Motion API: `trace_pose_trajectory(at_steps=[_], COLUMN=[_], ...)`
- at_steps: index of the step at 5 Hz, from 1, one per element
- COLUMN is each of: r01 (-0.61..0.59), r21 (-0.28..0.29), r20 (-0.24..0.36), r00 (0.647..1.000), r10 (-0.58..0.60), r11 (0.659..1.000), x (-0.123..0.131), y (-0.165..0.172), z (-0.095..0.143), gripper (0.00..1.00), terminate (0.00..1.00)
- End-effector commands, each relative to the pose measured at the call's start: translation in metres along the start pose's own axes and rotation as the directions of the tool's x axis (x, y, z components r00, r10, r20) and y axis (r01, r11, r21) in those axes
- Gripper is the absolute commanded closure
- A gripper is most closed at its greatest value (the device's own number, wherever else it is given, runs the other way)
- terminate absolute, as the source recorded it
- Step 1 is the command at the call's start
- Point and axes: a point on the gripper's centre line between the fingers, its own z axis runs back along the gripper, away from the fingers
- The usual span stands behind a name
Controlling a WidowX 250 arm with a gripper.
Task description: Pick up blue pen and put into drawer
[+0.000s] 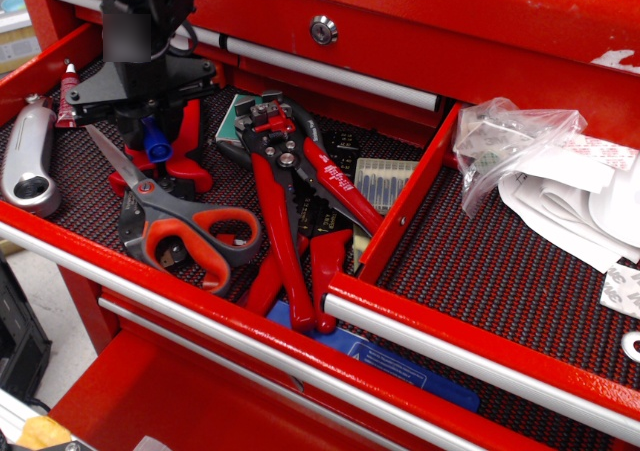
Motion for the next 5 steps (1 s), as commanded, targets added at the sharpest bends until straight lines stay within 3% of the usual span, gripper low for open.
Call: trace_pose_trajectory(at_steps=[1,2,3,4,5], r01=[-0.073,-0.038,0.017,0.163,0.276], r21=[0.09,0.073,0.057,-0.009,-0.115], r20=[-0.07,-0.141,-0.16,-0.219,-0.221], r00=[0.994,0.989,0.987,0.962,0.93], r10=[0.079,0.048,-0.007,-0.16,-0.295], r11=[0.993,0.997,0.998,0.987,0.954], x=[-0.011,-0.042,-0.086,-0.124,-0.163], y=[-0.029,-0.043,-0.056,-0.074,-0.093], z=[0.099,0.146,0.171,0.194,0.216], gripper=[1.0,1.0,1.0,1.0,1.0], terminate=[0.0,0.0,0.0,0.0,0.0])
